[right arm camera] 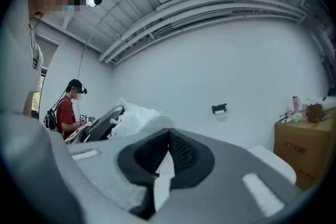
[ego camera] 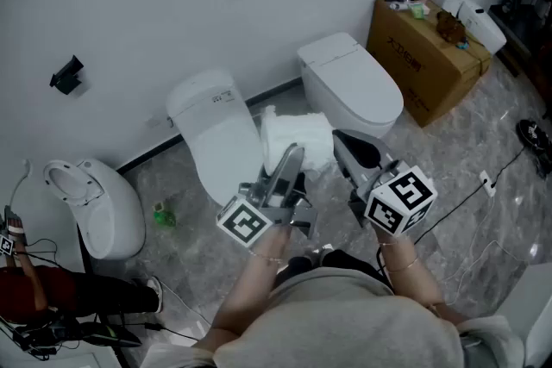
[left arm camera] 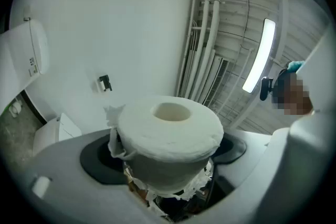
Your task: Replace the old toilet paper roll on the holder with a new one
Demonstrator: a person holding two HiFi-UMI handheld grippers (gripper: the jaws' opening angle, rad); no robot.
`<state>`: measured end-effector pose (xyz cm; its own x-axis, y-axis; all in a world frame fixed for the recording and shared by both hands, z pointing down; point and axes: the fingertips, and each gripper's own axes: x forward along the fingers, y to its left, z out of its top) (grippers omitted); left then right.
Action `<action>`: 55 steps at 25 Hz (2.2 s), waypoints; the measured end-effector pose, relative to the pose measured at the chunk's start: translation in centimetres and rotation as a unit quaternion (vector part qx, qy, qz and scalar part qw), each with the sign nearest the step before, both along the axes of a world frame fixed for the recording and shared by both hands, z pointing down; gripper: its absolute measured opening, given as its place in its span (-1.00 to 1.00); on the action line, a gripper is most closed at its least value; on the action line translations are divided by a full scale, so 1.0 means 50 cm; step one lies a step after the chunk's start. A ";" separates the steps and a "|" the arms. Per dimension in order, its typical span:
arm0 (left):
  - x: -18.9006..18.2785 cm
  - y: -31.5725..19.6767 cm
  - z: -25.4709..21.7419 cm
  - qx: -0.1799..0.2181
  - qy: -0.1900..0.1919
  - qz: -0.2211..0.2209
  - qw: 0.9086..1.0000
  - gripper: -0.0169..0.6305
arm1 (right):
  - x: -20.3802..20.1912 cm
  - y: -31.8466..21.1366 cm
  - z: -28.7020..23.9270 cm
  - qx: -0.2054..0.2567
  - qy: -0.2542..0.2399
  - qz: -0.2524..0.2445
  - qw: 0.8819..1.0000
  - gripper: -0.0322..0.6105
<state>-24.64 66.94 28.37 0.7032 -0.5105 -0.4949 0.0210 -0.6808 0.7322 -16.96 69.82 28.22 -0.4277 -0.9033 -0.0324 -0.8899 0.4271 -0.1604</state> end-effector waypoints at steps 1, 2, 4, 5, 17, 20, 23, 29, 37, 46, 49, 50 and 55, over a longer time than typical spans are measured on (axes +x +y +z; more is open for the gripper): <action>0.000 0.002 -0.003 0.009 -0.004 -0.004 1.000 0.49 | 0.003 0.001 0.001 -0.001 0.000 0.001 1.000 -0.91; 0.001 0.005 -0.006 0.016 -0.007 -0.007 1.000 0.49 | 0.006 0.002 0.001 -0.001 0.000 0.002 1.000 -0.91; 0.003 0.007 -0.009 0.024 -0.011 -0.009 1.000 0.49 | 0.009 0.003 0.003 0.000 0.001 0.002 1.000 -0.91; 0.005 0.008 -0.009 0.026 -0.012 -0.009 1.000 0.49 | 0.010 0.003 0.004 0.000 0.001 0.002 1.000 -0.91; 0.044 -0.003 -0.016 0.036 -0.013 -0.013 0.999 0.49 | 0.054 0.003 0.000 0.012 -0.018 0.003 1.000 -0.91; 0.036 -0.009 -0.007 0.035 -0.020 -0.015 0.999 0.49 | 0.047 -0.004 0.013 0.009 -0.024 -0.001 1.000 -0.91; 0.032 -0.010 -0.007 0.037 -0.010 -0.034 0.999 0.49 | 0.060 -0.007 0.019 0.009 -0.016 -0.005 1.000 -0.91; 0.065 -0.024 0.009 0.026 -0.002 -0.054 0.998 0.49 | 0.106 -0.028 0.037 -0.003 -0.020 -0.011 1.000 -0.91; 0.096 -0.155 0.015 0.027 -0.015 -0.047 0.998 0.49 | 0.098 -0.157 0.022 0.018 -0.026 -0.029 0.999 -0.91; 0.129 -0.426 0.008 0.027 0.013 -0.044 0.999 0.49 | 0.130 -0.433 0.012 0.027 -0.026 -0.029 0.999 -0.91; 0.132 -0.505 0.010 0.029 0.015 -0.042 0.999 0.49 | 0.132 -0.511 0.009 0.030 -0.024 -0.025 0.999 -0.91; 0.131 -0.527 0.010 0.032 0.014 -0.045 0.998 0.49 | 0.133 -0.532 0.008 0.033 -0.024 -0.022 0.999 -0.91; 0.144 -0.654 0.013 0.005 0.054 -0.025 0.998 0.49 | 0.142 -0.663 0.002 0.036 -0.025 0.000 0.999 -0.91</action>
<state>-17.45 34.26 29.00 0.6188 -0.5387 -0.5717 0.0656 -0.6898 0.7211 -9.88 36.66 28.33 -0.4235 -0.8980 -0.1191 -0.8815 0.4388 -0.1742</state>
